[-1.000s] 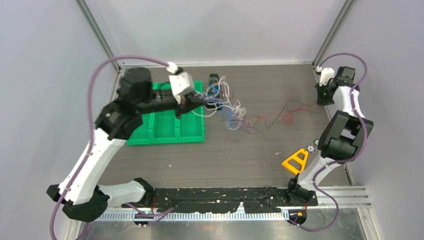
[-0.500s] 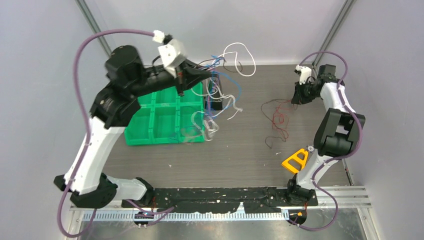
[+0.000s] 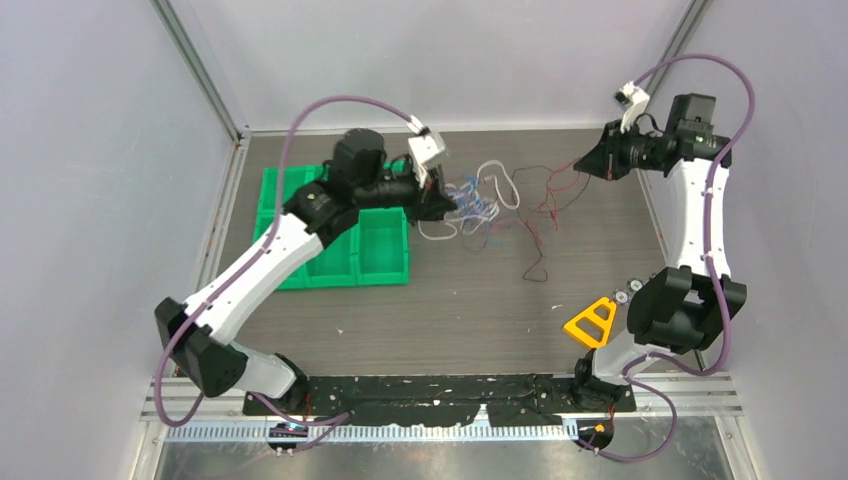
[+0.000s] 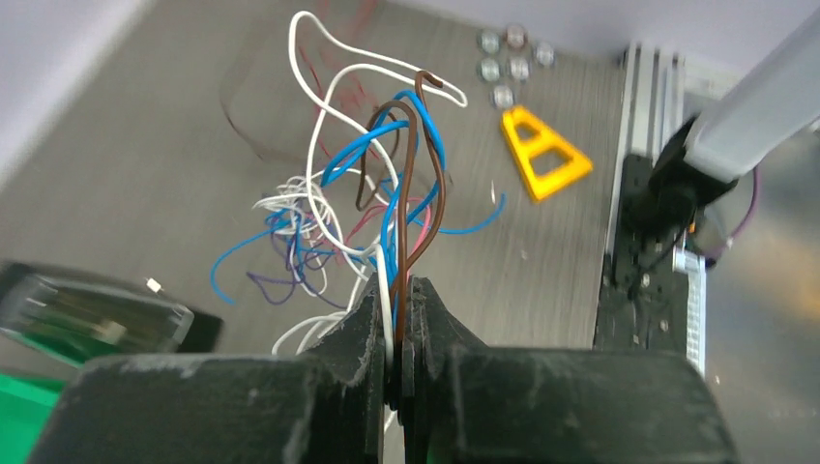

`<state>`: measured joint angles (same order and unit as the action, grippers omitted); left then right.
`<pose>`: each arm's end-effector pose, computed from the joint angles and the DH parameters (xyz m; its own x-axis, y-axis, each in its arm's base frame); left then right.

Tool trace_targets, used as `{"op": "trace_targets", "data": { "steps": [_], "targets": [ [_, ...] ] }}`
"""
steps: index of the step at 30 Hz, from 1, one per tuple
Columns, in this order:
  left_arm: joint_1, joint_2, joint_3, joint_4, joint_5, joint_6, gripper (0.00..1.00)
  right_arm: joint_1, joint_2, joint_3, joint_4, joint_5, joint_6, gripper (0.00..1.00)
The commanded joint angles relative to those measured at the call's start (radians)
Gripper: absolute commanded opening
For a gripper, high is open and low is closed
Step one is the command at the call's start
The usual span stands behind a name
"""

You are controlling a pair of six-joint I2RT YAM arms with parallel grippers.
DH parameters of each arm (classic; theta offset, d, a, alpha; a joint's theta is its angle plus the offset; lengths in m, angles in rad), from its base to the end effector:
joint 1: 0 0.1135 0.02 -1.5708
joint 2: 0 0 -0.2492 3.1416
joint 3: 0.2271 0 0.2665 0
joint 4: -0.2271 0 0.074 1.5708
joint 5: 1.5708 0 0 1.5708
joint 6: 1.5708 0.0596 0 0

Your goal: Untangle the cables

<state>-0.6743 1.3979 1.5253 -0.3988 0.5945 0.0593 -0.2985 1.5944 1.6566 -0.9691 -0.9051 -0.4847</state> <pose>0.2494 -0.2421 0.4184 -0.1534 0.1855 -0.9706 0.9495 0.2998 -0.0928 0.3479 -0.0580 0.3514 -0.5349 -0.1365 -0.8338 -0.5999 0.7563 0.2610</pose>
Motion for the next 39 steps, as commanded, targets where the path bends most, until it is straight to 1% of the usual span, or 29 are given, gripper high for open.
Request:
{"op": "trace_targets", "data": {
  "steps": [1, 5, 6, 7, 8, 9, 10, 11, 12, 13, 14, 15, 18, 20, 21, 23, 24, 25, 27, 29, 31, 33, 35, 36, 38, 39],
  "targets": [
    [-0.026, 0.063, -0.137, 0.112, -0.03, 0.035, 0.0, 0.0, -0.071, 0.166, 0.019, -0.123, 0.17, 0.05],
    [-0.027, 0.142, -0.198, 0.121, -0.085, 0.051, 0.0, 0.002, -0.093, 0.239, 0.073, -0.148, 0.272, 0.05],
    [-0.027, 0.159, -0.19, 0.11, -0.087, 0.062, 0.0, 0.007, -0.101, 0.234, 0.095, -0.119, 0.277, 0.06],
    [-0.028, 0.168, -0.176, 0.101, -0.082, 0.064, 0.0, 0.023, -0.103, 0.228, 0.095, -0.09, 0.248, 0.08],
    [-0.027, 0.167, -0.162, 0.1, -0.073, 0.064, 0.0, 0.034, -0.098, 0.211, 0.06, -0.011, 0.215, 0.2],
    [-0.027, 0.161, -0.15, 0.11, -0.058, 0.061, 0.0, 0.05, -0.091, 0.198, 0.007, 0.029, 0.134, 0.25],
    [-0.027, 0.152, -0.143, 0.121, -0.03, 0.062, 0.0, 0.057, -0.07, 0.16, -0.018, 0.102, 0.097, 0.42],
    [-0.028, 0.143, -0.133, 0.126, -0.005, 0.065, 0.0, 0.069, -0.058, 0.14, -0.075, 0.132, 0.028, 0.52],
    [-0.03, 0.138, -0.119, 0.123, 0.012, 0.07, 0.0, 0.073, -0.032, 0.105, -0.103, 0.183, 0.0, 0.68],
    [-0.03, 0.135, -0.103, 0.11, 0.021, 0.08, 0.0, 0.08, -0.02, 0.096, -0.162, 0.192, -0.051, 0.77],
    [-0.031, 0.135, -0.089, 0.092, 0.03, 0.091, 0.0, 0.081, -0.006, 0.077, -0.185, 0.183, -0.07, 0.83],
    [-0.032, 0.135, -0.079, 0.076, 0.038, 0.103, 0.0, 0.085, -0.005, 0.066, -0.202, 0.154, -0.085, 0.99],
    [-0.032, 0.147, -0.07, -0.003, 0.073, 0.174, 0.0, 0.116, -0.035, -0.013, -0.142, 0.152, -0.065, 0.96],
    [-0.038, 0.159, -0.083, -0.072, 0.071, 0.248, 0.0, 0.159, -0.052, -0.082, -0.051, 0.242, -0.037, 0.95],
    [-0.041, 0.167, -0.1, -0.106, 0.058, 0.295, 0.0, 0.19, -0.052, -0.103, 0.005, 0.319, -0.032, 0.95],
    [-0.052, 0.189, -0.142, -0.157, -0.005, 0.385, 0.0, 0.221, -0.01, -0.154, 0.062, 0.422, -0.016, 0.96],
    [-0.059, 0.202, -0.164, -0.168, -0.047, 0.421, 0.01, 0.227, 0.008, -0.161, 0.069, 0.442, -0.008, 0.97],
    [-0.066, 0.215, -0.18, -0.177, -0.087, 0.454, 0.08, 0.234, 0.047, -0.161, 0.077, 0.472, -0.005, 0.99],
    [-0.074, 0.24, -0.204, -0.182, -0.149, 0.488, 0.32, 0.243, 0.109, -0.16, 0.082, 0.524, 0.002, 0.99],
    [-0.076, 0.25, -0.203, -0.198, -0.18, 0.49, 0.52, 0.248, 0.163, -0.165, 0.08, 0.572, -0.01, 0.96],
    [-0.076, 0.23, -0.202, -0.201, -0.19, 0.481, 0.65, 0.249, 0.208, -0.176, 0.073, 0.624, -0.049, 0.94],
    [-0.076, 0.192, -0.212, -0.195, -0.186, 0.482, 0.73, 0.249, 0.236, -0.21, 0.094, 0.672, -0.099, 0.92],
    [-0.074, 0.152, -0.221, -0.194, -0.173, 0.492, 0.77, 0.249, 0.259, -0.261, 0.127, 0.695, -0.14, 0.89],
    [-0.073, 0.134, -0.226, -0.192, -0.167, 0.497, 0.8, 0.25, 0.268, -0.266, 0.134, 0.691, -0.153, 0.88],
    [-0.071, 0.1, -0.233, -0.19, -0.159, 0.506, 0.81, 0.254, 0.29, -0.262, 0.129, 0.658, -0.15, 0.85],
    [-0.069, 0.083, -0.236, -0.187, -0.156, 0.506, 0.83, 0.256, 0.292, -0.259, 0.125, 0.641, -0.145, 0.84]
  ]
}}
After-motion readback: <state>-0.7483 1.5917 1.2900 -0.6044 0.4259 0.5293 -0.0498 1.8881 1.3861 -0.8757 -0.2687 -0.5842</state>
